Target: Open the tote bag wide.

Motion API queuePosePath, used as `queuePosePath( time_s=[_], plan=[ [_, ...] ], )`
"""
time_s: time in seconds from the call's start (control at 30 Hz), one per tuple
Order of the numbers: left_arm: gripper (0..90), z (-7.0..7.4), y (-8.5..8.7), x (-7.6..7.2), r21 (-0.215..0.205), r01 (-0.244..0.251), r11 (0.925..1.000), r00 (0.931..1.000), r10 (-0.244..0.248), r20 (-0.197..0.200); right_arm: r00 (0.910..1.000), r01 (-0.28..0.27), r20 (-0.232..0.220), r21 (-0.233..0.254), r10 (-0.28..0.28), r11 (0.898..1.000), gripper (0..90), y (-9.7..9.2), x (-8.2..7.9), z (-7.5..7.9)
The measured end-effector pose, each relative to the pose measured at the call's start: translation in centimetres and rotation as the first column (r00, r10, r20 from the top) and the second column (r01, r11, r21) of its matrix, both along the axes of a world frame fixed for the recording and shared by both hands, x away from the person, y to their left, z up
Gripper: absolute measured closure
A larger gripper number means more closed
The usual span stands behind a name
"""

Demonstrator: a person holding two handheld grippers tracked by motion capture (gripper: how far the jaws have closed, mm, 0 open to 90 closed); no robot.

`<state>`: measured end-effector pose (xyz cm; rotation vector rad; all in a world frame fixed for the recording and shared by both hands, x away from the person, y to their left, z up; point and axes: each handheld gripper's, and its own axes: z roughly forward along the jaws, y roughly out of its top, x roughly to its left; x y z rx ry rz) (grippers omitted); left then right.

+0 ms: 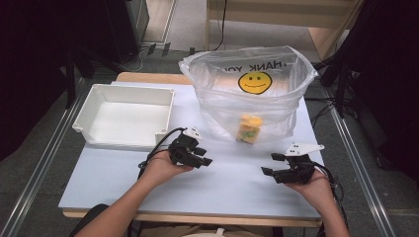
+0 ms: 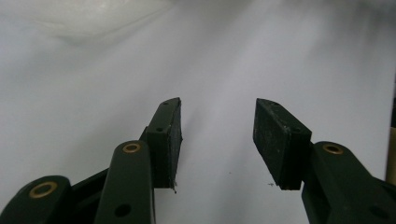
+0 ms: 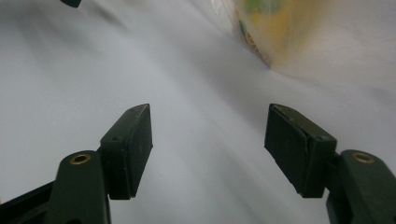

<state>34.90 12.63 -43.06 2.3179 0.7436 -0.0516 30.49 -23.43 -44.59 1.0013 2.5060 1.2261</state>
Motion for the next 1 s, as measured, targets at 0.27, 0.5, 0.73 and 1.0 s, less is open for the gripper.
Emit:
queuePosePath(
  time_s=[0.27,0.5,0.73,1.0],
  plan=[
    [48.0,-0.2,0.3,0.4,0.005,-0.004,1.0,0.9999,0.004,0.012,0.9997,0.025,-0.004,0.014,-0.025,1.0,38.4,-0.4,0.1,0.1],
    [45.9,-0.2,0.8,0.7,-0.009,-0.022,0.9997,0.9996,0.022,0.015,0.9992,0.034,-0.024,0.036,-0.033,0.999,39.6,-0.8,0.2,0.3],
    [45.3,-0.1,0.8,0.6,-0.007,-0.013,0.9999,0.9998,0.013,0.018,0.9988,0.046,-0.019,0.038,-0.045,0.998,39.5,-1.1,0.1,0.4],
    [44.6,-0.3,0.7,0.6,-0.014,-0.009,0.9999,0.9999,0.009,0.013,0.9989,0.044,-0.021,0.026,-0.043,0.999,39.5,-1.2,0.2,0.2]
  ],
)
